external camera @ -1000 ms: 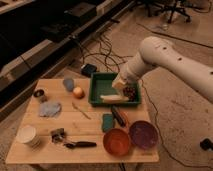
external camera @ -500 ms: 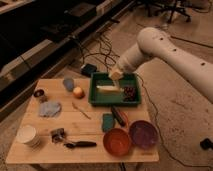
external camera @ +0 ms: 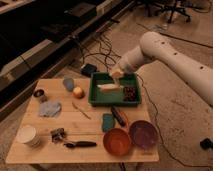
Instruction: Place banana in tray
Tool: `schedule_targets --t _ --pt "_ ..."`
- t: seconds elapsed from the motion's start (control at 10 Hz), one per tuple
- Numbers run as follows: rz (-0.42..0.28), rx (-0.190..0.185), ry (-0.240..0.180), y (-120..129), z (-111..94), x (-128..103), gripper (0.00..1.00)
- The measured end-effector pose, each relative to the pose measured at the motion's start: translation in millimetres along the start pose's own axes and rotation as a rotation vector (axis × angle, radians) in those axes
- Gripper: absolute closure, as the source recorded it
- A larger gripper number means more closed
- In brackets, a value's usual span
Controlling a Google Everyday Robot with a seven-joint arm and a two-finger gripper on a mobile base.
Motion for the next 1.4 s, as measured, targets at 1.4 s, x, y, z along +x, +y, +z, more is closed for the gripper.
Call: schedule_targets --t 1.4 --pt "-0.111 0.102 -0.071 -21 48 23 1.0"
